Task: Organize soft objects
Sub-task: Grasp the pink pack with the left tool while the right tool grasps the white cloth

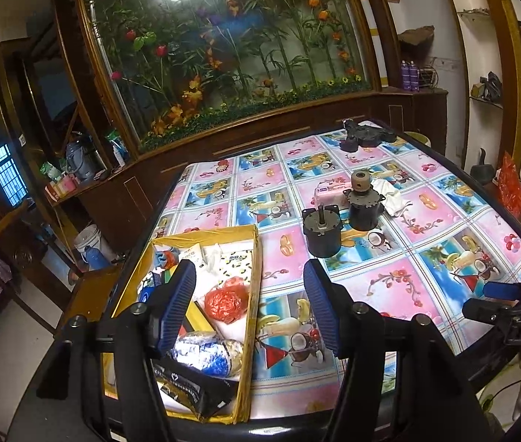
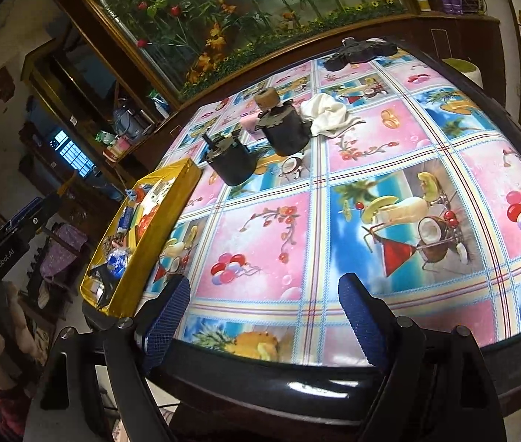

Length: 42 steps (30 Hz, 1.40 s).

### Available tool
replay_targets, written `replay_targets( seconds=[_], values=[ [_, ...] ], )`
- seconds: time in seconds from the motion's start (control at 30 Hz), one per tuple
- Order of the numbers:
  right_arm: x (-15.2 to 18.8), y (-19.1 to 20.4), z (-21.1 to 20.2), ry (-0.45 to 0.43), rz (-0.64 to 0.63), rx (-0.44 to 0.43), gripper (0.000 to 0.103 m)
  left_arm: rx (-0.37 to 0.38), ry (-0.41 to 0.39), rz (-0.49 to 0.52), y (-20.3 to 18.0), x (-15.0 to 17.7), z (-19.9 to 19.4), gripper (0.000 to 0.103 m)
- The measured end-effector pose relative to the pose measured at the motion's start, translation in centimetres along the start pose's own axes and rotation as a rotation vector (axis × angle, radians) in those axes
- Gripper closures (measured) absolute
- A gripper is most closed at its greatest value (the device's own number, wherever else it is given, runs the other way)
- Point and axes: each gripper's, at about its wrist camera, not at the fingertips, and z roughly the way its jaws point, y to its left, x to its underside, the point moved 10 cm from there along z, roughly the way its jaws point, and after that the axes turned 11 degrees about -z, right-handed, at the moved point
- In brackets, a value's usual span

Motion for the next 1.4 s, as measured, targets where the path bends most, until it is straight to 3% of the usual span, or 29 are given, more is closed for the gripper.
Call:
replay_targets(
  seconds=[0.1,0.33,0.53,0.87,1.03,1.1,1.4],
  values=[
    [-1.0,-1.5,0.9,0.012,0.021,0.007,0.02,0.03,0.044,0.012,-0.6,-0.5,1.8,0.043],
    [-6.2,-6.3,2.5,0.011,0.066,0.053,0.02,0.218,0.226,-0.071,-2.0,-3.9,7.7,0.043],
    [-11.9,-10.8,6.1,0.019,0.103,0.113,0.018,0.355,0.475,-0.154,-5.5,-5.7,15.9,0.044],
    [-18.4,-14.6,17.3,0.115,0.291,-0.002,0.018,0.449,0.83,-0.365,-10.8,-3.0,27.4,0.044],
    [-19.3,-15.3,20.2,0.134,0.276,0.018,0.018,0.454,0.909,-0.416,-12.1,-1.8,30.4,0.044],
    [-19.3,-15.4,21.1,0.141,0.255,0.021,0.018,0.482,0.931,-0.446,-12.7,-1.8,30.9,0.038],
    [-19.3,-13.8,21.6,0.125,0.112,0.021,0.018,0.552,0.936,-0.436,-15.7,-2.4,31.2,0.038]
  ],
)
